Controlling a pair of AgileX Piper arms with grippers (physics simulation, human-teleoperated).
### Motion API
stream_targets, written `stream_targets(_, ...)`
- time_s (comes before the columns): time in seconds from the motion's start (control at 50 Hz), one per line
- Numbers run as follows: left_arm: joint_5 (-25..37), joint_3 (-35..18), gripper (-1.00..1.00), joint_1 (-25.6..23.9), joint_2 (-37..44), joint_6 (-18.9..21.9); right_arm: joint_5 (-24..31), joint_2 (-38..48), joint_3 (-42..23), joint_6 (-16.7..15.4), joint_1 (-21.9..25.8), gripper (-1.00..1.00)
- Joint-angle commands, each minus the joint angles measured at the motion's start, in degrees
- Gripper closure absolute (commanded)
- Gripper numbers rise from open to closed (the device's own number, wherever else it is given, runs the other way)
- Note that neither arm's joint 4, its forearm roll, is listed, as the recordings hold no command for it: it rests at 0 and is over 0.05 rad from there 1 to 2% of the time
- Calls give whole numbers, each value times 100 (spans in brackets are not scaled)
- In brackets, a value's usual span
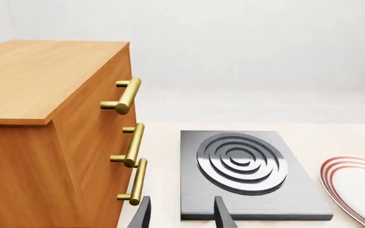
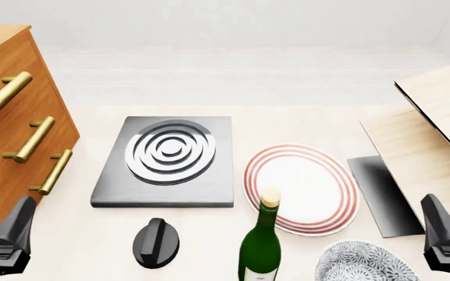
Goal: Turn on the stove.
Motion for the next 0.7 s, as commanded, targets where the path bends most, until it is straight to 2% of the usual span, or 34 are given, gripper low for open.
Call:
stream_targets(0.02, -293, 290, -100, -69, -164, -139, -336, -297, 286, 111, 204, -100)
stream_targets(0.12, -273, 249, -100, -109, -130, -259, -368, -288, 290, 149, 269, -100)
stream_targets(0.2, -23, -65, -100, -139, -183, -286, -387, -284, 297, 123, 306, -100)
stream_targets(0.28, 127, -439, -100, -167, 65, -538, -392, -295, 291, 194, 262, -100)
stream_targets(0.4, 289, -995, -100, -380, 723, -444, -378, -310, 281, 111, 267, -100)
stream_targets(0.52, 451, -1255, -100, -583, 1124, -469, -393, -307, 297, 140, 211, -100)
stream_targets(0.56, 363, -1263, -100, -937, 1480, -189, -389, -309, 292, 135, 209, -100)
stream_targets(0.62, 445, -1362, -100, -922, 1678, -511, -397, -308, 296, 91, 232, -100)
stream_targets(0.66, 509, -1446, -100, -1106, 1698, -520, -395, -305, 295, -8, 248, -100)
stream_targets(0.7, 539, -1480, -100, -1052, 1676, -458, -406, -305, 293, -61, 262, -100)
